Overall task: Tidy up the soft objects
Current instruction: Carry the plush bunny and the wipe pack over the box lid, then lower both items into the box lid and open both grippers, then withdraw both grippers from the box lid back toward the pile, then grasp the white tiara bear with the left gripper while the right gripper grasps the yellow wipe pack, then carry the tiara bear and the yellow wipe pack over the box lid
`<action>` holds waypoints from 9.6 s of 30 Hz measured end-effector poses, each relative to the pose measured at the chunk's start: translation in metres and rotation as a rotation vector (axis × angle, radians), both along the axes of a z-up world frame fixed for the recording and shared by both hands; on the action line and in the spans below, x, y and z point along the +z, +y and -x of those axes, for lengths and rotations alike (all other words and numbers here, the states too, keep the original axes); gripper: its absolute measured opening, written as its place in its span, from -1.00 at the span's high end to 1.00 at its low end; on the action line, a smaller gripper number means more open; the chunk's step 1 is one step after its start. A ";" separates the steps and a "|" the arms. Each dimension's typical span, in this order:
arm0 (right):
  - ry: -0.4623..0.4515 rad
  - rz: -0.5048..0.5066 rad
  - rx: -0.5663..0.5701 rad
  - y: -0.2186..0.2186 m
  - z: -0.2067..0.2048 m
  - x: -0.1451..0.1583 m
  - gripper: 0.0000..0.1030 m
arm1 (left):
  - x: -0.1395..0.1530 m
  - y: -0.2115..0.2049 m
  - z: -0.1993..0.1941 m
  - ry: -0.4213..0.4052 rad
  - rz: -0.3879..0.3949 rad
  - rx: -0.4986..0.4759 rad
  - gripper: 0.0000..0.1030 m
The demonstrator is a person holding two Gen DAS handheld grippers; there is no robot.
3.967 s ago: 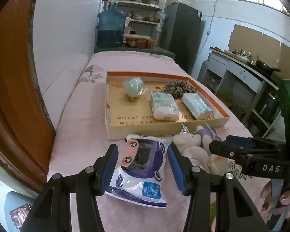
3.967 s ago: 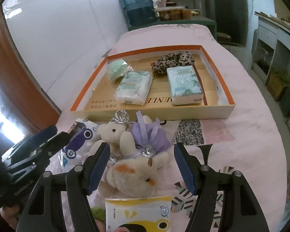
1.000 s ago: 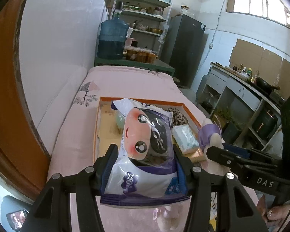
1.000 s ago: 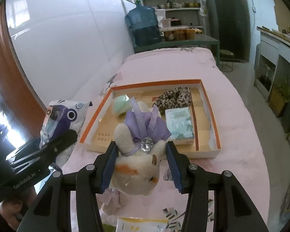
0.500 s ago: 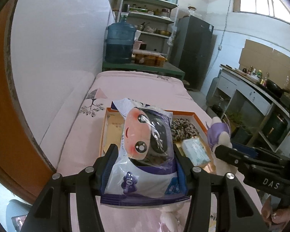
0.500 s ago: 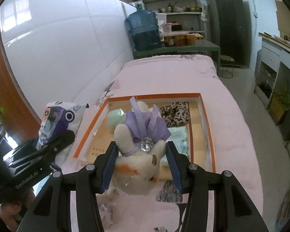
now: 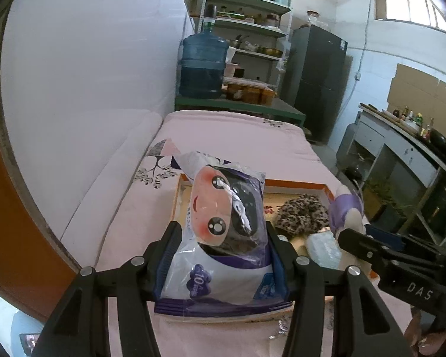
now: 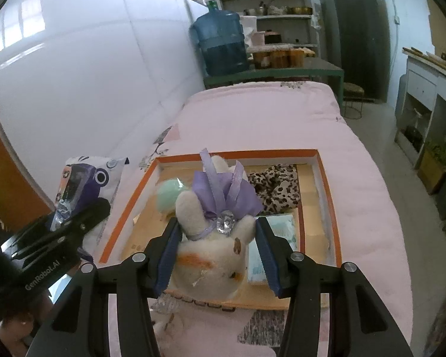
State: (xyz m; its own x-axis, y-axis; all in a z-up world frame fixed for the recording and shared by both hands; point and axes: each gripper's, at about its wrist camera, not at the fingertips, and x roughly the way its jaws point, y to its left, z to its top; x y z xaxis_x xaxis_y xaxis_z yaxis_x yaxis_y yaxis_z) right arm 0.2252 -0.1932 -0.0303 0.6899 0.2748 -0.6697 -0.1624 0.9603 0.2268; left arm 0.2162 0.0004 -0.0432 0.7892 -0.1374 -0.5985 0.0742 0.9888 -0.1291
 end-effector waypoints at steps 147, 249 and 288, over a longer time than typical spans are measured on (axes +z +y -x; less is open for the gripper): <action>0.116 -0.024 -0.056 0.014 0.153 -0.051 -0.39 | -0.028 0.018 0.124 0.051 0.017 -0.092 -0.31; 0.072 -0.062 -0.006 0.000 0.120 -0.026 -0.14 | -0.006 -0.022 0.093 0.021 0.067 -0.187 0.45; 0.014 0.006 -0.022 -0.009 0.008 -0.005 -0.14 | -0.010 -0.006 0.001 0.051 0.095 -0.133 0.45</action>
State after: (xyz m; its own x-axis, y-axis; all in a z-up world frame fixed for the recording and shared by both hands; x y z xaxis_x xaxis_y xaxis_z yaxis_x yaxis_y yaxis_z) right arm 0.2176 -0.2024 -0.0355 0.6866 0.2557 -0.6806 -0.1382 0.9649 0.2231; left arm 0.2152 -0.0054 -0.0533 0.7292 -0.2963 -0.6168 0.1947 0.9540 -0.2281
